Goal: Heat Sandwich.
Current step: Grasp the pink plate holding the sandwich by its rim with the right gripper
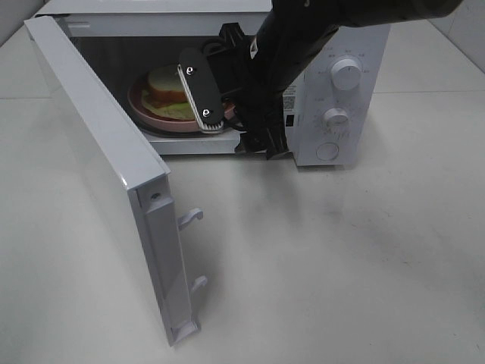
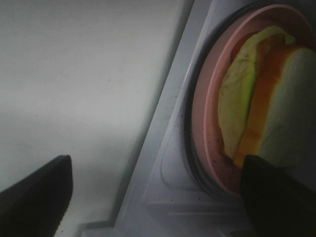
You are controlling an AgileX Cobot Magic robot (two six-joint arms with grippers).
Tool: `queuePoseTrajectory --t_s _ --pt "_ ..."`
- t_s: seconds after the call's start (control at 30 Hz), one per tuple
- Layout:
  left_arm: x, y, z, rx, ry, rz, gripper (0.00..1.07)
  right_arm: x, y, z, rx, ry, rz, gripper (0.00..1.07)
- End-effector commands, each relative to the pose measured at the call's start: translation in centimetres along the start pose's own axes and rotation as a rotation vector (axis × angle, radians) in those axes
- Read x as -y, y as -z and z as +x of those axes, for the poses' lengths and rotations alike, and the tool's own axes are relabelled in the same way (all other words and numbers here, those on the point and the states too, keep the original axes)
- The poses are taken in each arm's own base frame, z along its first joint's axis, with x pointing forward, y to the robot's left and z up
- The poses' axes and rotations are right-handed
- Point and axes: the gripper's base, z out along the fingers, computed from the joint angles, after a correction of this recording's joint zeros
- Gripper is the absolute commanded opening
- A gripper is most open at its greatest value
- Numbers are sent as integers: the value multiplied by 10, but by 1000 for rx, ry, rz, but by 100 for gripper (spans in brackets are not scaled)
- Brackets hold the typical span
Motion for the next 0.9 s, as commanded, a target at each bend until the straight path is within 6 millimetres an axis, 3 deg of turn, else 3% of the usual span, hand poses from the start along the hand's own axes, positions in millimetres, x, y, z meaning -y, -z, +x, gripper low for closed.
queuePoseTrajectory --t_s 0.03,0.67,0.9 --pt "0 3 2 31 3 3 101 6 -8 -5 18 -6 8 87" --pt "0 3 2 31 3 3 101 24 -63 -10 14 -28 -13 83" --pt "0 3 2 31 3 3 101 33 -75 -13 17 -40 4 83"
